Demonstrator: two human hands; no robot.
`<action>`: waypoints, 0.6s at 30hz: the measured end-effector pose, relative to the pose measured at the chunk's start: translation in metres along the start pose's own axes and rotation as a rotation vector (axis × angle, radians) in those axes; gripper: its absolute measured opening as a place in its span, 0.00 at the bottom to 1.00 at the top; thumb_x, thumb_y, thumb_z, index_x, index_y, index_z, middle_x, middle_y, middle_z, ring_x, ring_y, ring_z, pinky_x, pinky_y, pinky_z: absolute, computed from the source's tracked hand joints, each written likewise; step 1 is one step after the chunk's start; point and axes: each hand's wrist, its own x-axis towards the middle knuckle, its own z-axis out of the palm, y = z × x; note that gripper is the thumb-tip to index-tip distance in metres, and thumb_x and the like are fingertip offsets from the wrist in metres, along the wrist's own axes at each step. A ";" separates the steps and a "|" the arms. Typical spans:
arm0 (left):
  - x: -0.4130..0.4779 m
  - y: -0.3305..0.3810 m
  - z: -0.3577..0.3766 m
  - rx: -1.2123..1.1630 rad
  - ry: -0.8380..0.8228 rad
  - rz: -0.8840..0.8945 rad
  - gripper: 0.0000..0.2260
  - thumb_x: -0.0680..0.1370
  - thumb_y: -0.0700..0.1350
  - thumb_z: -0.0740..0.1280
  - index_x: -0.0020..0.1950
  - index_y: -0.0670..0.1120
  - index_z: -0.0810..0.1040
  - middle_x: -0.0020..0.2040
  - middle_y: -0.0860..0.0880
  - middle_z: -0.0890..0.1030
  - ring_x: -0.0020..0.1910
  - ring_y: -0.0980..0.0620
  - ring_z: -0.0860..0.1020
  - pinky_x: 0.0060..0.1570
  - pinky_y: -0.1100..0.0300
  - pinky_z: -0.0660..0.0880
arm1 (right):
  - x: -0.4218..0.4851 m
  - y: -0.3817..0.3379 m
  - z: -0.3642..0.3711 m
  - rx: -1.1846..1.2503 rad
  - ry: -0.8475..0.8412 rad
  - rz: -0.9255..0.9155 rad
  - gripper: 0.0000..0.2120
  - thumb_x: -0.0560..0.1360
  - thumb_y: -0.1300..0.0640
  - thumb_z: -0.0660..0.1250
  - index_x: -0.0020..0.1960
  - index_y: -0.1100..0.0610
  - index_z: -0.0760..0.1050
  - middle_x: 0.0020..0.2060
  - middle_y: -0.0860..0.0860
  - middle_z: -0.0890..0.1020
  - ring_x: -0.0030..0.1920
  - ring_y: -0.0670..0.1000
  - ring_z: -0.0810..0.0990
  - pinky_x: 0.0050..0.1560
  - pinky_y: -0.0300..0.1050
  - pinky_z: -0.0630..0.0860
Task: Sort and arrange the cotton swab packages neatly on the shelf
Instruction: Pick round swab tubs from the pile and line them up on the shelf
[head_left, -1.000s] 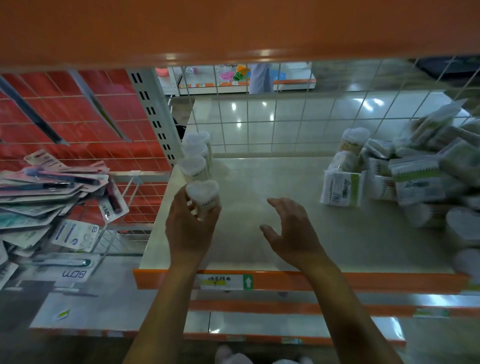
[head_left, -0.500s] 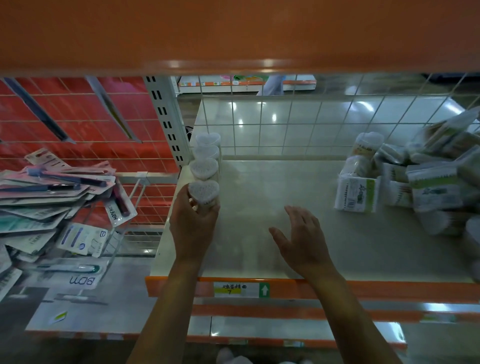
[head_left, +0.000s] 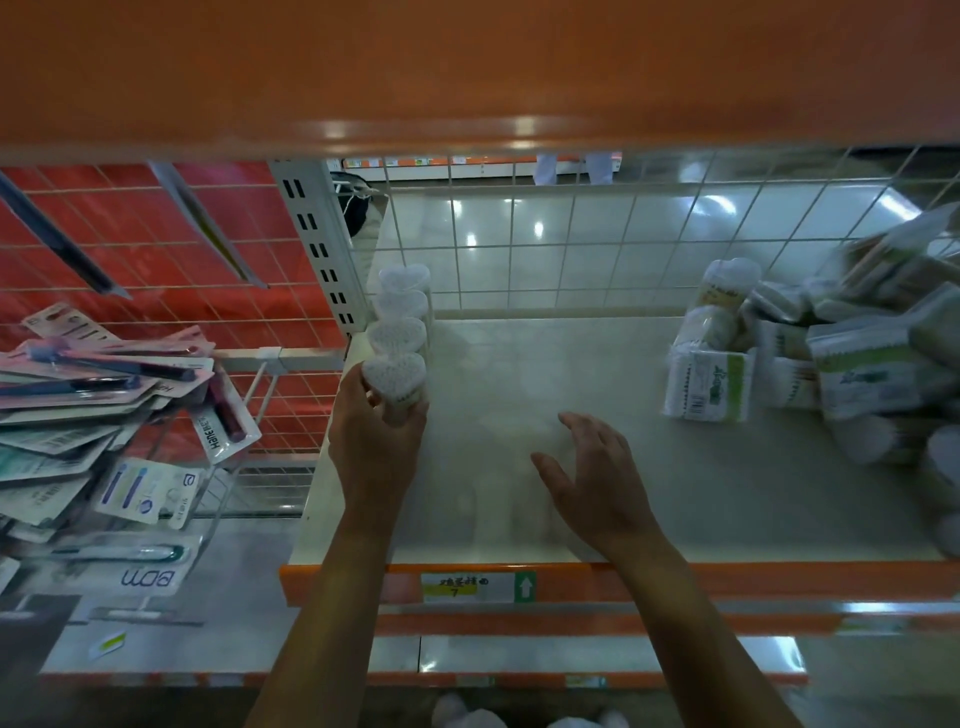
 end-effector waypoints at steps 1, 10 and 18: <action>0.000 0.000 0.000 0.003 0.001 0.000 0.28 0.69 0.51 0.76 0.64 0.44 0.71 0.59 0.45 0.78 0.53 0.47 0.80 0.45 0.46 0.81 | 0.000 0.000 0.000 0.001 -0.001 -0.001 0.27 0.76 0.50 0.65 0.71 0.60 0.65 0.68 0.56 0.70 0.70 0.55 0.64 0.69 0.48 0.60; -0.014 0.023 -0.001 0.135 0.176 0.026 0.34 0.69 0.48 0.77 0.68 0.37 0.66 0.62 0.37 0.73 0.61 0.43 0.71 0.62 0.59 0.69 | 0.001 0.002 -0.003 0.014 0.009 -0.020 0.26 0.76 0.49 0.64 0.70 0.58 0.65 0.67 0.55 0.70 0.69 0.53 0.64 0.68 0.45 0.60; -0.027 0.070 0.008 0.086 0.227 0.275 0.28 0.71 0.38 0.71 0.69 0.38 0.65 0.66 0.36 0.69 0.67 0.42 0.66 0.66 0.52 0.69 | 0.001 0.007 -0.011 0.027 0.033 -0.035 0.26 0.76 0.49 0.64 0.70 0.58 0.65 0.67 0.54 0.70 0.69 0.53 0.64 0.67 0.43 0.60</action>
